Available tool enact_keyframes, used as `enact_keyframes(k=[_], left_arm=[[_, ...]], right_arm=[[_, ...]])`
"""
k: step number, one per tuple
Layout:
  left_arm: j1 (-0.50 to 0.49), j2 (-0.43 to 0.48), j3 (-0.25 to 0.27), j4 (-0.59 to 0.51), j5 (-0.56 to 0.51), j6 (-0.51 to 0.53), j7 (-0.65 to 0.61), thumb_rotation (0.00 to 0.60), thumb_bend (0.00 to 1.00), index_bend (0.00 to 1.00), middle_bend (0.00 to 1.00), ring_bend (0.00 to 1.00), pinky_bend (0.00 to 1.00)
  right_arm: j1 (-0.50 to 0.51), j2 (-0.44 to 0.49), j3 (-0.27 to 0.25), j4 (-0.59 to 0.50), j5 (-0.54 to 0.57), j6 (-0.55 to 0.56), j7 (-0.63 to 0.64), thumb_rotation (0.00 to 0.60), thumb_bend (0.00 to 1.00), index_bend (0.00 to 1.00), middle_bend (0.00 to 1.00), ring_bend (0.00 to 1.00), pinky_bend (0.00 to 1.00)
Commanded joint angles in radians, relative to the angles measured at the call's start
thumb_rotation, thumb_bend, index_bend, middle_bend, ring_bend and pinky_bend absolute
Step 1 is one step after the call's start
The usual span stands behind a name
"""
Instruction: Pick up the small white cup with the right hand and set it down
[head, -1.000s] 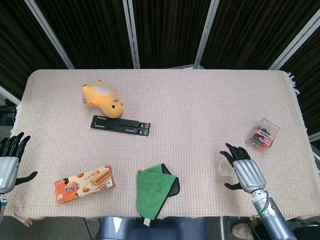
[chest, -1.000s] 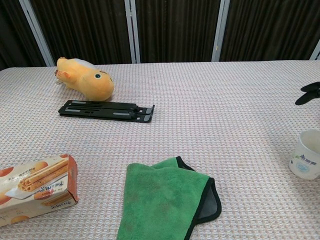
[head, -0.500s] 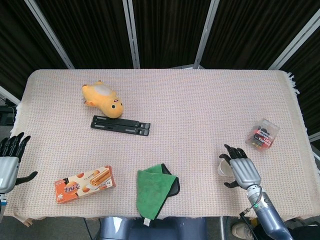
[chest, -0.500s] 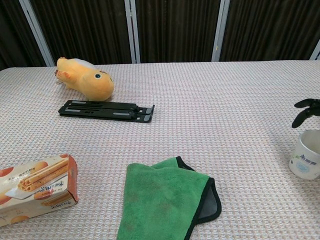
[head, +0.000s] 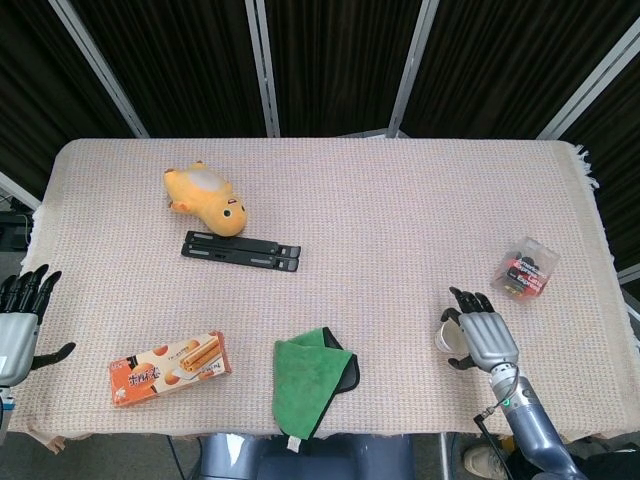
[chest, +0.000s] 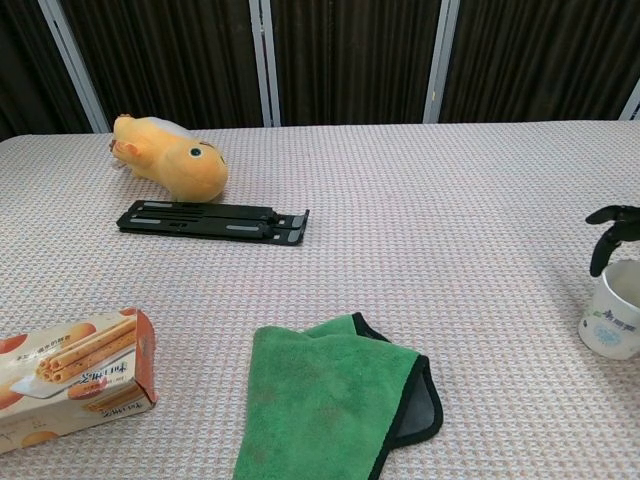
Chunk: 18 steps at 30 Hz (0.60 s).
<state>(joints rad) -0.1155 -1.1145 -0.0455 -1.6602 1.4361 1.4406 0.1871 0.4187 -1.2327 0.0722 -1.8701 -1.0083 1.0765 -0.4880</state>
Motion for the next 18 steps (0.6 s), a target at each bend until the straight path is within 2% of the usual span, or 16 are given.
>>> enact_keyframes(k=[1,8,18], left_arm=[[0.0,0.0,0.0,0.0,0.0,0.0,0.0,0.6,0.0,0.0,0.0,0.0,0.0],[0.0,0.0,0.0,-0.001,-0.001,0.0,0.002,0.6,0.0,0.0,0.0,0.0,0.0],[0.0,0.0,0.0,-0.001,-0.001,0.0,0.001,0.6,0.0,0.0,0.0,0.0,0.0]], right_arm=[[0.004,-0.006,0.0,0.01,0.009,0.002,-0.001,0.6,0.18,0.36,0.06,0.0,0.0],[0.012,-0.009,-0.006,0.026,0.025,0.006,-0.012,0.6,0.19,0.36,0.06,0.0,0.0],[0.013,-0.02,0.002,0.029,0.026,0.031,0.001,0.6,0.22,0.46,0.14,0.0,0.0]])
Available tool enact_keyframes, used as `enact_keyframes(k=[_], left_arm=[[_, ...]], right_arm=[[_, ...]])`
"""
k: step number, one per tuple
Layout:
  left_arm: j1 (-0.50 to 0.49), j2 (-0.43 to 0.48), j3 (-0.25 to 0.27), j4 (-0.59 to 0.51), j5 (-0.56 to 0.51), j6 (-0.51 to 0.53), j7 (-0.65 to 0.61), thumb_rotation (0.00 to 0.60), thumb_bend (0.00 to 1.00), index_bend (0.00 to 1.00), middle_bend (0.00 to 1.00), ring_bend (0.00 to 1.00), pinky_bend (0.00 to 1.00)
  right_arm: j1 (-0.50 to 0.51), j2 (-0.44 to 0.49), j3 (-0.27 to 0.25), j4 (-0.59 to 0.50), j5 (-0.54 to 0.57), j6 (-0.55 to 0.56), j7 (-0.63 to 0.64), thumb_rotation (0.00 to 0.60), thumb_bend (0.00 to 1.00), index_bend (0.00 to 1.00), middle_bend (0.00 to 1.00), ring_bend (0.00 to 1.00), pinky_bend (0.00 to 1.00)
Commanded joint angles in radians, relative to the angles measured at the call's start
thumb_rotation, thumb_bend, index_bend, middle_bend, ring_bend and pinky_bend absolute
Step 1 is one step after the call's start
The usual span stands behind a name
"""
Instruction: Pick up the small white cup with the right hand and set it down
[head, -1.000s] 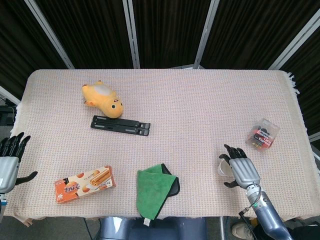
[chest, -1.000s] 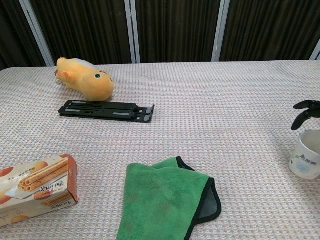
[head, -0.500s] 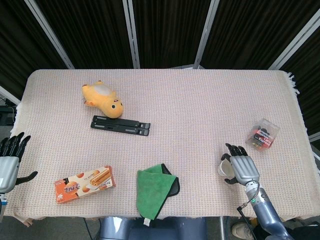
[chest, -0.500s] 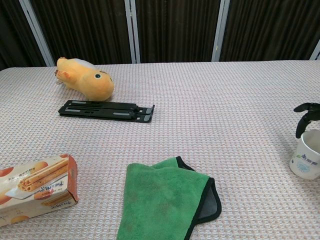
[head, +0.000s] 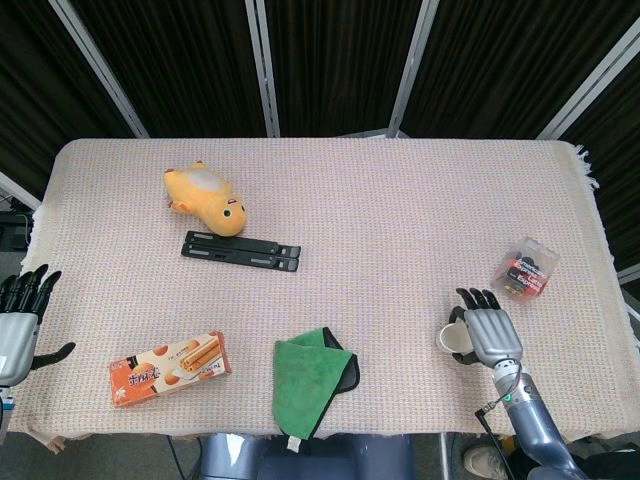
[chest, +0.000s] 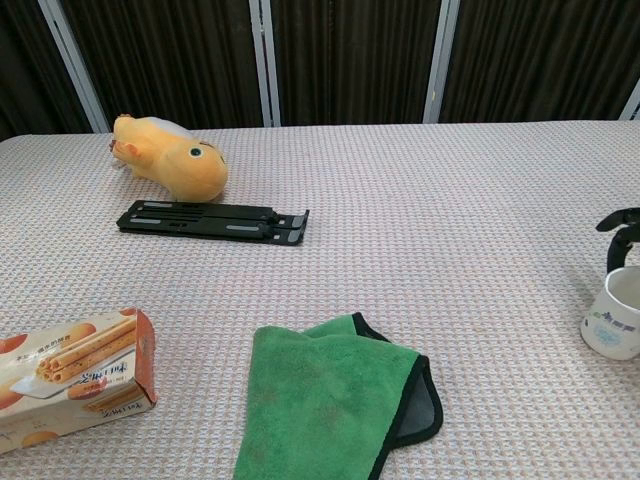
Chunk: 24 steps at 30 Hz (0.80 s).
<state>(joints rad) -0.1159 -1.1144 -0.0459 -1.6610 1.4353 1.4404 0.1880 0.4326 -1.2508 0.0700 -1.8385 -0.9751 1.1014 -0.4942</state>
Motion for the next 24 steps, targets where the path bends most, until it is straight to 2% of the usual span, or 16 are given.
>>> enact_keyframes(k=[1,5,14,24], left_arm=[[0.0,0.0,0.0,0.0,0.0,0.0,-0.001,0.6,0.0,0.0,0.0,0.0,0.0],[0.0,0.0,0.0,0.0,0.0,0.0,-0.001,0.6,0.0,0.0,0.0,0.0,0.0],[-0.001,0.0,0.0,0.0,-0.001,-0.001,0.0,0.6,0.0,0.0,0.0,0.0,0.0],[-0.002,0.002,0.001,0.003,0.001,-0.004,-0.008,0.6,0.0,0.0,0.0,0.0,0.0]], right_arm=[[-0.001,-0.003,0.007,-0.005,-0.012,0.01,0.013,0.6,0.22,0.48,0.14,0.0,0.0],[0.001,-0.008,0.024,-0.009,-0.029,0.026,0.038,0.6,0.22,0.48,0.15,0.0,0.0],[0.055,-0.041,0.099,-0.038,0.023,0.013,0.073,0.6,0.22,0.48,0.15,0.0,0.0],[0.111,-0.121,0.112,0.024,0.11,-0.013,0.045,0.6,0.22,0.48,0.15,0.0,0.0]])
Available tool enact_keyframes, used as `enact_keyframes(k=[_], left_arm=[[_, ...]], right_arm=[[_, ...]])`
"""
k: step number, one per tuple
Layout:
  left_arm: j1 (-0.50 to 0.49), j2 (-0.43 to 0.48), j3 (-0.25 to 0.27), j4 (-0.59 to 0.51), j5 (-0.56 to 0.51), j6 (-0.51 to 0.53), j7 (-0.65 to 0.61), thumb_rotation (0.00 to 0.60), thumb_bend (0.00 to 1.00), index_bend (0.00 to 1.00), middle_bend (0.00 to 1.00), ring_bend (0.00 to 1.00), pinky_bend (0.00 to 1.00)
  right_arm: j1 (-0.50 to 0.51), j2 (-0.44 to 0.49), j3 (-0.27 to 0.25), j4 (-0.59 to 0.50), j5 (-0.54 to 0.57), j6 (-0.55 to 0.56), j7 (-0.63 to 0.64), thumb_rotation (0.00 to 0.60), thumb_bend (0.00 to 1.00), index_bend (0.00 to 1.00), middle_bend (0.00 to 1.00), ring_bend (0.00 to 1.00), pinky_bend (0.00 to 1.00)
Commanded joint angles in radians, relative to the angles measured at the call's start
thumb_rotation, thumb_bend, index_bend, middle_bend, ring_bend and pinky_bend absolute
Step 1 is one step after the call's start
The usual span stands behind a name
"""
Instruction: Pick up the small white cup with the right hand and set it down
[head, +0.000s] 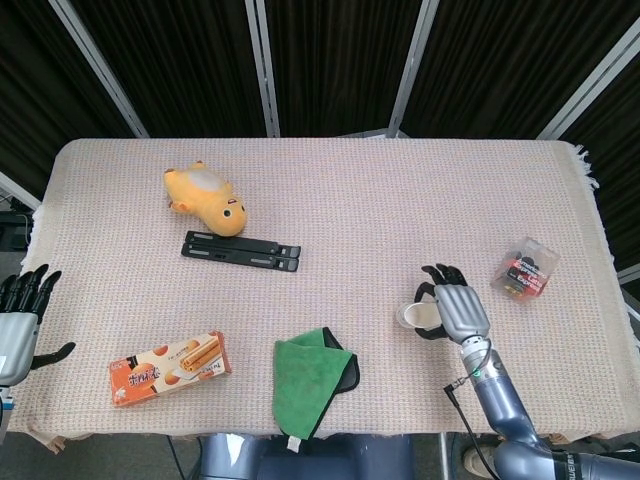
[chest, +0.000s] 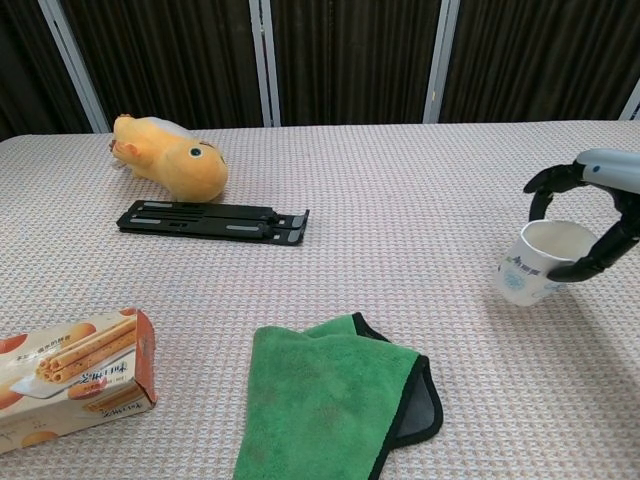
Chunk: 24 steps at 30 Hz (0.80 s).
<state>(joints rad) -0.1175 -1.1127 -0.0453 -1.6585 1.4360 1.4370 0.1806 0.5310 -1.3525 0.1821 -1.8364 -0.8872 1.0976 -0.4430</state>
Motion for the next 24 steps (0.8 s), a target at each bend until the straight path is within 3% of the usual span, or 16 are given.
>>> enact_keyframes(k=[1,17,24], left_arm=[[0.0,0.001,0.0,0.0,0.001,-0.001,-0.001,0.6,0.0,0.0,0.0,0.0,0.0],[-0.001,0.001,0.001,-0.002,0.001,-0.001,0.0,0.6,0.0,0.0,0.0,0.0,0.0],[-0.001,0.001,0.0,-0.004,-0.001,-0.002,0.005,0.6,0.0,0.0,0.0,0.0,0.0]], right_arm=[[0.015,-0.025,-0.001,0.032,0.03,-0.012,-0.006,0.6,0.22,0.48,0.15,0.0,0.0],[0.031,-0.013,-0.025,0.16,0.109,-0.028,-0.029,0.6,0.21,0.48,0.14,0.0,0.0],[0.019,-0.009,-0.051,0.163,0.055,0.047,-0.079,0.6,0.21,0.3,0.04,0.0,0.0]])
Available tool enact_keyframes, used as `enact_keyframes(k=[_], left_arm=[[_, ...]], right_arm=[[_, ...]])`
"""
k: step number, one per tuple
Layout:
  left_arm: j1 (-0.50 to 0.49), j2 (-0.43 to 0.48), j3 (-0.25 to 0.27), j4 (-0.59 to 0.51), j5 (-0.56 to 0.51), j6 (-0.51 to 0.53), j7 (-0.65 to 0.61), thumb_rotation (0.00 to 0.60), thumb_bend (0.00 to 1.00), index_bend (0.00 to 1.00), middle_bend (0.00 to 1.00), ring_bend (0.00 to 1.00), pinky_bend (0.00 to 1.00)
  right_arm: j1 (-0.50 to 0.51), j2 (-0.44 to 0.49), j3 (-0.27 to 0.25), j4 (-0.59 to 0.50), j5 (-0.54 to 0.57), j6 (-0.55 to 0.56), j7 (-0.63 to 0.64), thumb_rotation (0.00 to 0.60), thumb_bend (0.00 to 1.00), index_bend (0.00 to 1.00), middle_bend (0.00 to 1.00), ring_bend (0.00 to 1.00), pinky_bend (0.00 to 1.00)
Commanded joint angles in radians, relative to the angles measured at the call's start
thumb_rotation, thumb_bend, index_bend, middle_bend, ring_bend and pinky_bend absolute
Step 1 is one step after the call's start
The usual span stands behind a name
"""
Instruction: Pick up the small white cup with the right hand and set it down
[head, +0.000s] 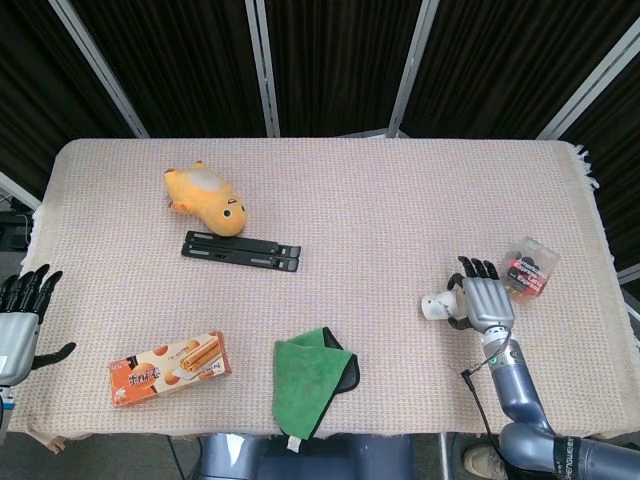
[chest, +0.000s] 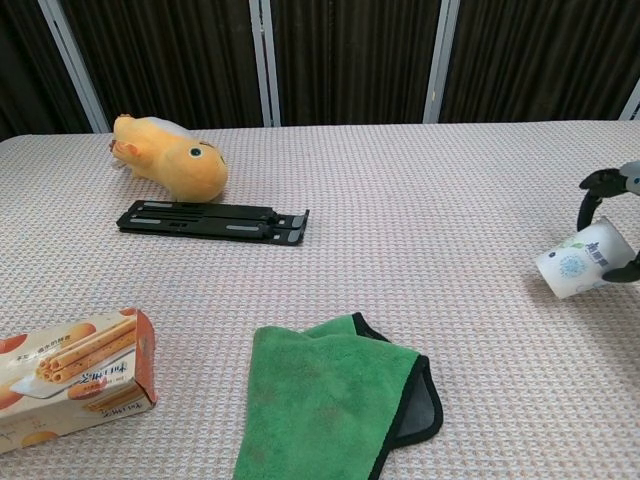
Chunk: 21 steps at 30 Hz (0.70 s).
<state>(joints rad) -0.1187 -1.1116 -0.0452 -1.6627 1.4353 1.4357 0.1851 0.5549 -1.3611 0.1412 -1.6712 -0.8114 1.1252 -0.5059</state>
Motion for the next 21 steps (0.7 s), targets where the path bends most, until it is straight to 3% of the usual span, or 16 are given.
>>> enact_keyframes(k=[1,6,21], left_arm=[[0.0,0.0,0.0,0.0,0.0,0.0,0.0,0.6,0.0,0.0,0.0,0.0,0.0],[0.0,0.001,0.0,0.0,0.0,-0.001,-0.001,0.6,0.0,0.0,0.0,0.0,0.0],[-0.003,0.005,0.003,0.005,0.006,-0.006,-0.019,0.6,0.0,0.0,0.0,0.0,0.0]], right_arm=[[-0.006,-0.001,-0.014,-0.003,-0.029,0.026,-0.022,0.6,0.21,0.27,0.03,0.0,0.0],[-0.005,-0.009,-0.028,-0.025,-0.047,0.042,-0.055,0.6,0.2,0.2,0.02,0.0,0.0],[0.012,-0.148,-0.069,0.103,-0.137,0.112,-0.205,0.6,0.19,0.25,0.05,0.0,0.0]])
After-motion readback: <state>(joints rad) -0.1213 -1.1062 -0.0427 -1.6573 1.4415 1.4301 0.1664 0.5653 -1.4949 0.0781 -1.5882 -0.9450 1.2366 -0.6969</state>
